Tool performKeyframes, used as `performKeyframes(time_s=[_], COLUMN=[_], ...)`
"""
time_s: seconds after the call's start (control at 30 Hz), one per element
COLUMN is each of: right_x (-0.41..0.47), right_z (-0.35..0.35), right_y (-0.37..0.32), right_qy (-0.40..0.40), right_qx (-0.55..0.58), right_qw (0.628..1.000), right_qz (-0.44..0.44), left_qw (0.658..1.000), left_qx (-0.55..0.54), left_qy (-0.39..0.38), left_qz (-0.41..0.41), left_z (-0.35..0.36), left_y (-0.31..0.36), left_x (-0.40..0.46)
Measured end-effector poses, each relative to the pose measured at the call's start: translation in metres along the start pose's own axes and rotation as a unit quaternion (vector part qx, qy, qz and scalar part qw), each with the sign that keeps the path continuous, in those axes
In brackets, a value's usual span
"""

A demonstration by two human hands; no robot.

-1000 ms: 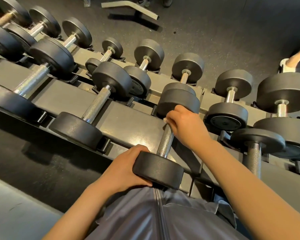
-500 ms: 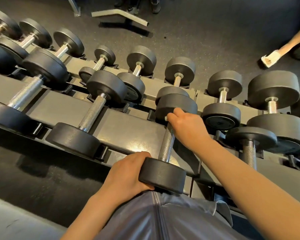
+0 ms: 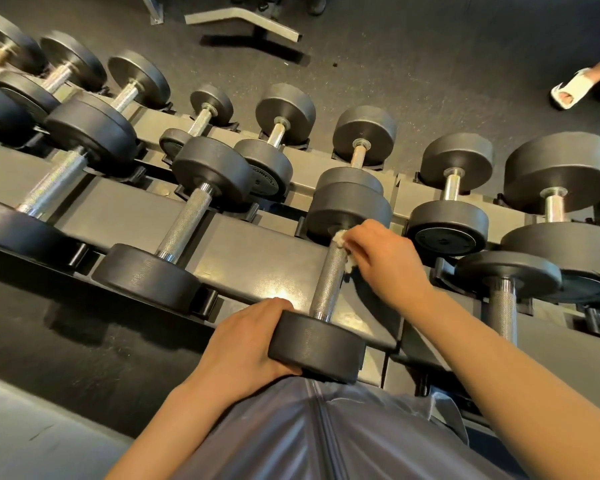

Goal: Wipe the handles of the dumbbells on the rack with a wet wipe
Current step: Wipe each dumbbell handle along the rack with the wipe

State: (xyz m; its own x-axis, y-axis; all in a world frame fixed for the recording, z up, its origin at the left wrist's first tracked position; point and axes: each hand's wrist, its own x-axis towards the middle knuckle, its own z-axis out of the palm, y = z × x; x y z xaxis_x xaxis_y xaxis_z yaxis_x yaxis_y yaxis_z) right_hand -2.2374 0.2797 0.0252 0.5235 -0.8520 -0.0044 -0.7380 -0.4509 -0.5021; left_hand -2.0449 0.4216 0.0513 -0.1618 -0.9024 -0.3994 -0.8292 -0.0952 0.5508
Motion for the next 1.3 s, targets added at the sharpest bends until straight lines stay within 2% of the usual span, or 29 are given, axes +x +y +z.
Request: performKeyframes(time_s=[0.07, 0.13, 0.2, 0.33, 0.4, 0.47, 0.57, 0.77, 0.87, 0.93, 1.1, 1.23, 1.3], right_x=[-0.005, -0.012, -0.019, -0.043, -0.050, -0.049, -0.040, 0.000, 0.005, 0.002, -0.031, -0.067, -0.066], right_z=[0.012, 0.022, 0.023, 0.015, 0.013, 0.011, 0.012, 0.037, 0.048, 0.045, 0.028, 0.026, 0.020], right_y=[-0.013, -0.023, -0.023, -0.024, -0.024, -0.022, -0.019, -0.007, -0.011, -0.010, -0.024, -0.035, -0.036], right_qy=[0.041, 0.058, 0.048, -0.092, -0.142, -0.150, -0.094, 0.123, 0.148, 0.125, -0.013, -0.043, -0.042], right_qx=[0.092, 0.219, 0.319, 0.462, 0.476, 0.499, 0.550, 0.611, 0.623, 0.617, 0.591, 0.459, 0.408], right_qw=[0.990, 0.949, 0.903, 0.816, 0.798, 0.775, 0.731, 0.611, 0.572, 0.584, 0.646, 0.786, 0.831], right_qz=[0.103, 0.219, 0.285, 0.336, 0.341, 0.357, 0.393, 0.488, 0.512, 0.512, 0.484, 0.412, 0.376], left_qw=[1.000, 0.999, 0.998, 0.997, 0.996, 0.995, 0.995, 0.995, 0.996, 0.996, 0.996, 0.996, 0.996], left_qx=[-0.009, -0.027, -0.048, -0.012, 0.020, 0.039, 0.051, 0.059, 0.059, 0.061, 0.062, 0.065, 0.062], left_qy=[-0.021, -0.034, -0.037, -0.001, 0.015, 0.026, 0.024, 0.002, -0.002, -0.002, -0.001, 0.005, 0.000], left_qz=[-0.007, -0.010, -0.002, 0.072, 0.085, 0.087, 0.085, 0.075, 0.069, 0.066, 0.071, 0.067, 0.062], left_z=[-0.001, -0.003, -0.004, 0.000, 0.002, 0.002, -0.001, 0.001, 0.001, 0.001, 0.000, 0.000, 0.000], left_y=[-0.002, -0.003, -0.004, 0.001, 0.007, 0.010, 0.009, 0.010, 0.010, 0.010, 0.008, 0.010, 0.011], left_x=[0.000, 0.000, -0.002, -0.004, -0.002, -0.001, 0.000, 0.002, 0.005, 0.006, 0.005, 0.005, 0.005])
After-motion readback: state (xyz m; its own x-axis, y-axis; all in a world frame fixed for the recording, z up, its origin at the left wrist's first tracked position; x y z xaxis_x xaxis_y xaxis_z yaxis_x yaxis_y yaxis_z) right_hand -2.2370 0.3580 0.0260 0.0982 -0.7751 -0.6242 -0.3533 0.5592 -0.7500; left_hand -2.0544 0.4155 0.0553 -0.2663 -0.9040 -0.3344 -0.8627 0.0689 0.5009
